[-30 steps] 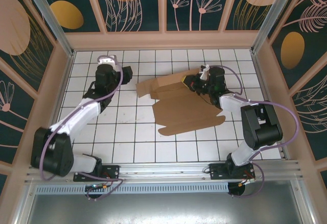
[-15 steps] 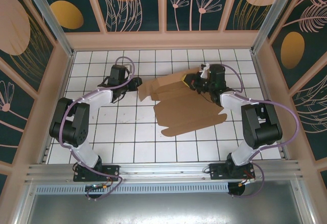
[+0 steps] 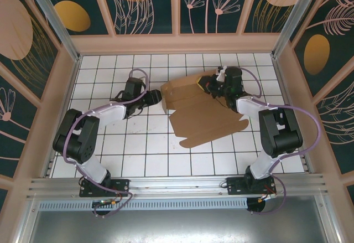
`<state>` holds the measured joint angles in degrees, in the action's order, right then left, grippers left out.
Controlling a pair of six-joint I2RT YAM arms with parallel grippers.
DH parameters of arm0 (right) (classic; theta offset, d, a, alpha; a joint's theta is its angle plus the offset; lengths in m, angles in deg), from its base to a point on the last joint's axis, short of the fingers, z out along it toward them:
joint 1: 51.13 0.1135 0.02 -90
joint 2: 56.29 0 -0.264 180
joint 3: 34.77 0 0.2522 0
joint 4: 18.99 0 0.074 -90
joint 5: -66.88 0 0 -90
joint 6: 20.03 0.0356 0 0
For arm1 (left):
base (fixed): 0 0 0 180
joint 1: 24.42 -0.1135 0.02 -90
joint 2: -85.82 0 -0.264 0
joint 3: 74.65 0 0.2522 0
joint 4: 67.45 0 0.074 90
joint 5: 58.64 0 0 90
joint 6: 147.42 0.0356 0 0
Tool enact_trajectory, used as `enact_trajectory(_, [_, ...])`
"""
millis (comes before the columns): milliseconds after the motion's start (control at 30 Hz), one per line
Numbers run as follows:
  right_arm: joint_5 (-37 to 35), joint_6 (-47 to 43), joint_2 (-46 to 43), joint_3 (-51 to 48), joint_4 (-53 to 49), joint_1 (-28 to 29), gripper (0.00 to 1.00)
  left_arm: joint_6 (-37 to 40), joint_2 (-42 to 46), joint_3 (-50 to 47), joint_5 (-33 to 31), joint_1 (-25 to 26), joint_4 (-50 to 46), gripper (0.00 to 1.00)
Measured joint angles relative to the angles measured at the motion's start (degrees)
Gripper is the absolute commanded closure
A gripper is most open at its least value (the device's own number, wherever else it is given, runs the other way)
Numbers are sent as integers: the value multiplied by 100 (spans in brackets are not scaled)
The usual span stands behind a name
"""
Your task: Fold the paper box
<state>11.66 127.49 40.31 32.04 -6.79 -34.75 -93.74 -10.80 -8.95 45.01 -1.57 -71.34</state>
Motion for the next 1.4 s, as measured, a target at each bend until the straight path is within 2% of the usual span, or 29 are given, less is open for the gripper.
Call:
enact_trajectory(333, [-175,31,7,-20,61,114,100,-129,-85,168,210,535,190,44])
enact_trajectory(533, [-179,46,37,-28,149,122,100,138,-101,282,146,584,138,42])
enact_trajectory(1000, [-221,46,44,-28,140,61,100,1574,-203,476,-588,761,17,24])
enact_trajectory(1400, [-146,136,162,7,216,44,100,2938,-103,476,-636,868,-70,30])
